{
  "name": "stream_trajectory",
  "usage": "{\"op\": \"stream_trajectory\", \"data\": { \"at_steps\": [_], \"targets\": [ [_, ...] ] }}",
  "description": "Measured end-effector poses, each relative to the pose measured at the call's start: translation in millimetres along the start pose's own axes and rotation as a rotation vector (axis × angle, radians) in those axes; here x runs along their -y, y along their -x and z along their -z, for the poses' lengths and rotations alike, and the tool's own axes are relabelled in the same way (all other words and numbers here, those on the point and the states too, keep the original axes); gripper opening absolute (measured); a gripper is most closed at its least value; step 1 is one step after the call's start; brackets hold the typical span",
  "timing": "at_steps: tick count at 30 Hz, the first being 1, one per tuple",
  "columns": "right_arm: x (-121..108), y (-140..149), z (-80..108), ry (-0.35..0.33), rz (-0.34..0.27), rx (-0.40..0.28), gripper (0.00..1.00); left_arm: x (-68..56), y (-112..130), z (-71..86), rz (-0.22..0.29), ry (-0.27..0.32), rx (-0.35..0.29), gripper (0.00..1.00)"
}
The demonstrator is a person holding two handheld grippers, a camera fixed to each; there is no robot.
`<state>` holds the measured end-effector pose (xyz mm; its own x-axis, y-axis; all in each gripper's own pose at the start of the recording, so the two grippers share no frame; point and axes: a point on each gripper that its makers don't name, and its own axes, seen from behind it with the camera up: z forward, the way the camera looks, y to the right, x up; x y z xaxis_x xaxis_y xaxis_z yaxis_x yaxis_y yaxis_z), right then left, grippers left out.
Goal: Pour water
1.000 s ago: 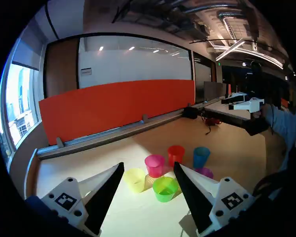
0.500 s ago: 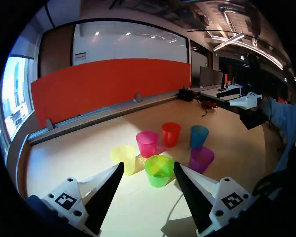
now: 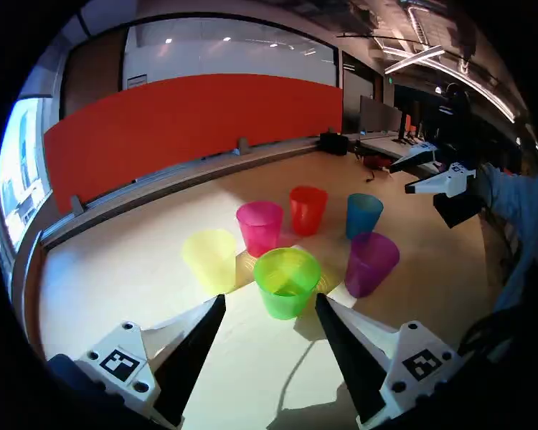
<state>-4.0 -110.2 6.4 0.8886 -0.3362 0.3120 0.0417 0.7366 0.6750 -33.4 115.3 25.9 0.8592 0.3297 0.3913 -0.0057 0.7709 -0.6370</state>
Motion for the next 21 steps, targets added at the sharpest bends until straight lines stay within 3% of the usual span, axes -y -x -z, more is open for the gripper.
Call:
{"op": "stream_trajectory", "data": {
  "at_steps": [21],
  "targets": [
    [3.3, 49.3, -41.1, -0.043, -0.001, 0.105, 1.0, -3.1, 27.5, -40.8, -0.028, 0.044, 0.115, 0.93]
  ]
}}
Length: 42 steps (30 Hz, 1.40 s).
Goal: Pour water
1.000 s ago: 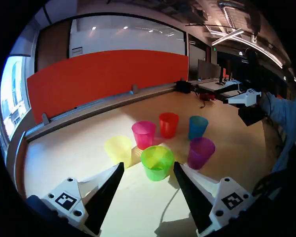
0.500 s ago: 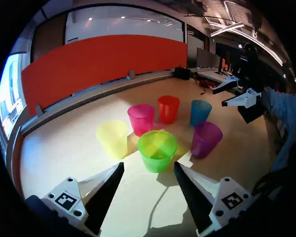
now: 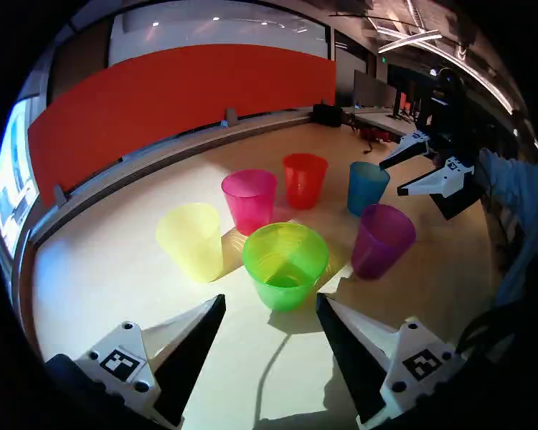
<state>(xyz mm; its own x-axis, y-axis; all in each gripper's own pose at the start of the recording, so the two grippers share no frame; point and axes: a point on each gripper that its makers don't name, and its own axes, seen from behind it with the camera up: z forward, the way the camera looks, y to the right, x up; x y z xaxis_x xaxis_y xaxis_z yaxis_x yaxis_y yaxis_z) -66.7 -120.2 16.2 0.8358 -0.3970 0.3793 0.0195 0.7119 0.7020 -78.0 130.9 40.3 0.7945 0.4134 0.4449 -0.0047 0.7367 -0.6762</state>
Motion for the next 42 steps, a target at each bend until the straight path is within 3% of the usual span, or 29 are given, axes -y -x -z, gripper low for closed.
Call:
{"op": "stream_trajectory", "data": {
  "at_steps": [20, 37, 42],
  "targets": [
    [-6.1, 1.8, -31.5, -0.018, 0.006, 0.026, 1.0, -10.2, -15.0, -28.4, -0.013, 0.052, 0.009, 0.93],
    [-7.3, -6.9, -41.1, -0.026, 0.005, 0.015, 1.0, -12.7, -23.3, -38.3, -0.001, 0.074, 0.0, 0.93],
    [-7.9, -7.6, -40.8, -0.025, 0.005, 0.013, 1.0, -12.4, -22.6, -38.6, 0.008, 0.078, 0.002, 0.87]
  ]
}}
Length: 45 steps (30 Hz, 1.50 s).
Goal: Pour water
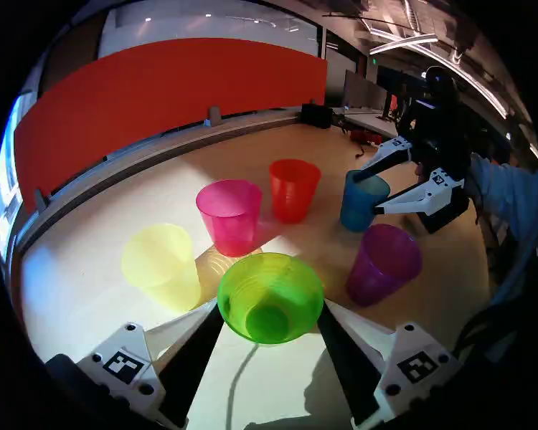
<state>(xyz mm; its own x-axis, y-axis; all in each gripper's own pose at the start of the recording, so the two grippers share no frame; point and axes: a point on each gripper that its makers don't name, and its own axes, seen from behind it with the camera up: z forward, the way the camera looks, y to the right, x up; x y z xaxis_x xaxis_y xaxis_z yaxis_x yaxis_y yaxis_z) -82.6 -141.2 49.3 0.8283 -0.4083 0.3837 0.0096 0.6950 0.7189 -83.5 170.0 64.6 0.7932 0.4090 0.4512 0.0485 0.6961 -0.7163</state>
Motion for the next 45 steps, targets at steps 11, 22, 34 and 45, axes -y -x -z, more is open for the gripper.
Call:
{"op": "stream_trajectory", "data": {
  "at_steps": [11, 22, 34, 45],
  "targets": [
    [0.8, -1.3, -0.4, 0.0, 0.002, -0.004, 0.98, 0.0, -1.5, 1.7, -0.008, -0.006, -0.006, 0.87],
    [1.6, -2.2, 2.6, 0.0, -0.004, -0.014, 0.92, -2.2, -11.5, 10.3, -0.012, -0.012, -0.037, 0.87],
    [4.3, -34.4, 26.4, 0.032, 0.002, -0.087, 0.92, -5.0, -37.4, 35.8, -0.01, -0.048, -0.119, 0.87],
    [13.6, -67.5, 55.7, 0.055, 0.017, -0.168, 0.92, -10.7, -70.0, 70.9, -0.007, -0.083, -0.228, 0.87]
  ]
}}
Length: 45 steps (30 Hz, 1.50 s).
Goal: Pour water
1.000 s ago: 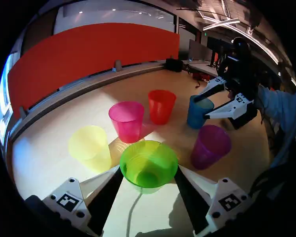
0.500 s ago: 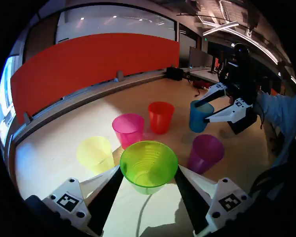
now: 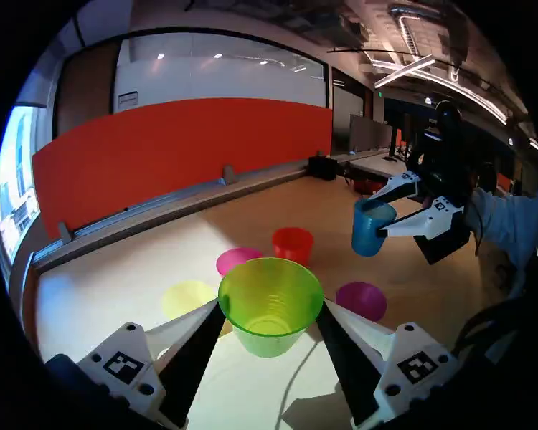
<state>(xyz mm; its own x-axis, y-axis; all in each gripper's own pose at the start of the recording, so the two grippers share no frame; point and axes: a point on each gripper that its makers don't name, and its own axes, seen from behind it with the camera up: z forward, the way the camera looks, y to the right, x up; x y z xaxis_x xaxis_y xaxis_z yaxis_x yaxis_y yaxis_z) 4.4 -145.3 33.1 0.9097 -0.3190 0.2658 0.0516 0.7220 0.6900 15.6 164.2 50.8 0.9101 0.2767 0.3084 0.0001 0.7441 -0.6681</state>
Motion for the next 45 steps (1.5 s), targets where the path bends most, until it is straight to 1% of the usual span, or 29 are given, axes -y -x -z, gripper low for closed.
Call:
{"op": "stream_trajectory", "data": {
  "at_steps": [5, 12, 17, 24, 30, 36, 45],
  "targets": [
    [4.6, -19.9, 10.6, 0.007, 0.001, -0.049, 0.92, -1.0, -18.9, 12.6, -0.008, -0.017, -0.051, 0.87],
    [11.0, -47.6, 25.6, 0.014, 0.005, -0.123, 0.92, -2.9, -47.7, 34.0, -0.025, -0.046, -0.143, 0.87],
    [16.2, -63.3, 34.6, 0.017, 0.015, -0.171, 0.92, -4.8, -62.8, 47.7, -0.03, -0.062, -0.193, 0.87],
    [22.0, -83.0, 46.1, 0.024, 0.023, -0.227, 0.92, -12.6, -80.8, 64.1, -0.028, -0.061, -0.251, 0.87],
    [27.0, -96.7, 54.7, 0.027, 0.035, -0.269, 0.92, -18.3, -93.2, 73.3, -0.035, -0.068, -0.293, 0.87],
    [32.2, -108.1, 61.2, 0.027, 0.039, -0.304, 0.92, -23.9, -100.8, 78.5, -0.021, -0.06, -0.32, 0.87],
    [35.0, -120.7, 66.1, 0.021, 0.039, -0.323, 0.92, -28.9, -104.9, 83.1, -0.003, -0.044, -0.339, 0.87]
  ]
}}
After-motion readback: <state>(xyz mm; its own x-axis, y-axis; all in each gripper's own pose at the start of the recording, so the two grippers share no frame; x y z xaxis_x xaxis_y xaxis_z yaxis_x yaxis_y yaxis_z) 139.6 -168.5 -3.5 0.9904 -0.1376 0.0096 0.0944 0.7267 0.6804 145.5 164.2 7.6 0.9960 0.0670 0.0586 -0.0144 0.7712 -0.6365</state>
